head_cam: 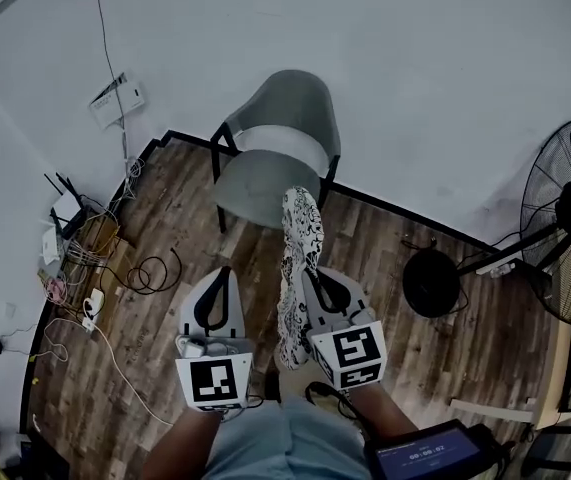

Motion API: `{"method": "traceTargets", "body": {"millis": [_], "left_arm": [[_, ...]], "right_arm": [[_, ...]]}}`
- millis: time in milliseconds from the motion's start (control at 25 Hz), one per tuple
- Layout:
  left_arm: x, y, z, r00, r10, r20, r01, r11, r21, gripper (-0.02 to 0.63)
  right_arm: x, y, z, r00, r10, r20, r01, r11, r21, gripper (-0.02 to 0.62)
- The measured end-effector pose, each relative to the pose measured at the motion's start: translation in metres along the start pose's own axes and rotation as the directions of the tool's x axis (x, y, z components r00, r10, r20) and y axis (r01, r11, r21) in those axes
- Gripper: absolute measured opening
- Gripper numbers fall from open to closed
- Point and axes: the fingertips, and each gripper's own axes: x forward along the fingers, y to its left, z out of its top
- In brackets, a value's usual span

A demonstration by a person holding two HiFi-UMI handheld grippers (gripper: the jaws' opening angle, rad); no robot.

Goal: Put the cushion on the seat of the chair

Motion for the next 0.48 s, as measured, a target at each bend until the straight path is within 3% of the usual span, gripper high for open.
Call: {"method": "traceTargets", "body": {"millis": [480], "left_arm": [[0.122, 0.027, -0.02, 0.997, 0.0, -0.075, -0.001, 1.0, -0.007, 0.009]], "right_arm": [[0.107, -0.056, -0.006, 0.998, 0.034, -0.056, -0.031, 0.998, 0.051, 0.021]]}}
